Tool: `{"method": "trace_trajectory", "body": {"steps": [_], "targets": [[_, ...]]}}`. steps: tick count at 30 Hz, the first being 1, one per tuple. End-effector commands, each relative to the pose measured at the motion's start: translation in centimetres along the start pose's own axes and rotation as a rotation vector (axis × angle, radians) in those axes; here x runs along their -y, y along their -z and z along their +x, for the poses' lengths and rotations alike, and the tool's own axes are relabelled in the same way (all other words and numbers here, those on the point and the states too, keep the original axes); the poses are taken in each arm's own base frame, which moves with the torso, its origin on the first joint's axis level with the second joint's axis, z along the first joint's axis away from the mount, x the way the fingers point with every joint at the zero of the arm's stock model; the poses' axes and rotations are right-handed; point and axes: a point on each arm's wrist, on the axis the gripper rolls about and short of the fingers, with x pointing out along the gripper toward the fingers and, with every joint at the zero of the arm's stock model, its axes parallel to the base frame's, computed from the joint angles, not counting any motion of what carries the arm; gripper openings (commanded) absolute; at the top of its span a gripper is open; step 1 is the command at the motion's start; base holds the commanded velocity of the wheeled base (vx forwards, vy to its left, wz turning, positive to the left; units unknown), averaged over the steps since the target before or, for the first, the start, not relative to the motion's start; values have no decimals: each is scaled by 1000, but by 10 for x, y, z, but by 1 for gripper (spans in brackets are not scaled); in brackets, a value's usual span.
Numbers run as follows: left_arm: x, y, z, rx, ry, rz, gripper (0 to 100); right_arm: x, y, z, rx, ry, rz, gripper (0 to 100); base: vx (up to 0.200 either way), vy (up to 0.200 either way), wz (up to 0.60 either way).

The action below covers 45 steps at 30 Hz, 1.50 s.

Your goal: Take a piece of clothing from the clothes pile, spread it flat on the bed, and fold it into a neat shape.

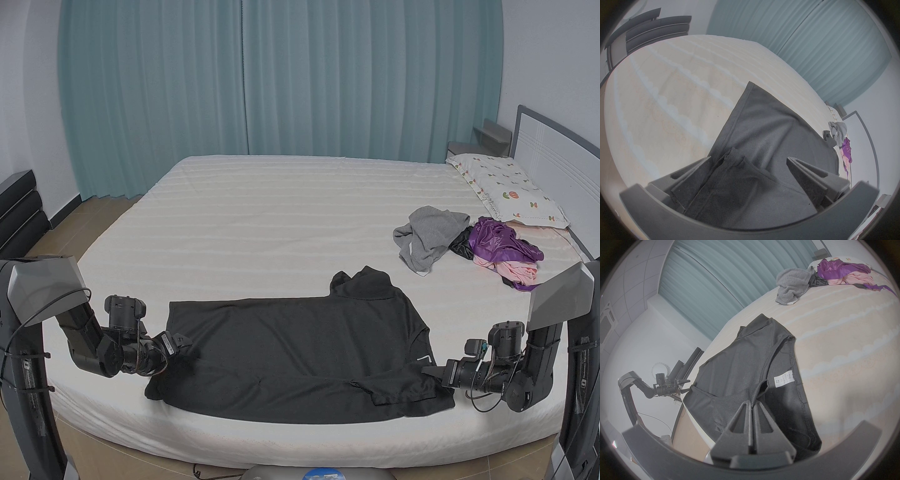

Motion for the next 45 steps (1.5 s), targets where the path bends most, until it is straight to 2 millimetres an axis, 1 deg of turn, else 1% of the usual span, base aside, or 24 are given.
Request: {"method": "trace_trajectory", "body": {"steps": [1,2,12,18,27,32,39,45], "targets": [[-1,2,0,-8,-6,-2,100,0,0,0,-1,0,0,0,0,0,0],[-1,2,0,-7,-5,-2,0,0,0,0,-1,0,0,0,0,0,0],[-8,1,-4,-5,-20,-22,0,0,0,0,0,-1,10,0,0,0,0],[-11,-3,-12,10,-27,-38,0,-1,-1,-1,2,-2,15,0,0,0,0],[-12,-6,-33,38,-24,-47,0,0,-3,-3,12,-1,29,0,0,0,0],[-11,-5,-44,45,-23,-43,0,-1,-5,-4,34,-9,28,0,0,0,0],[-13,-7,-49,59,-32,-45,0,-3,-5,-7,55,-16,28,0,0,0,0],[-17,-7,-50,58,-45,-52,0,-4,-8,-9,77,-19,29,0,0,0,0]]}}
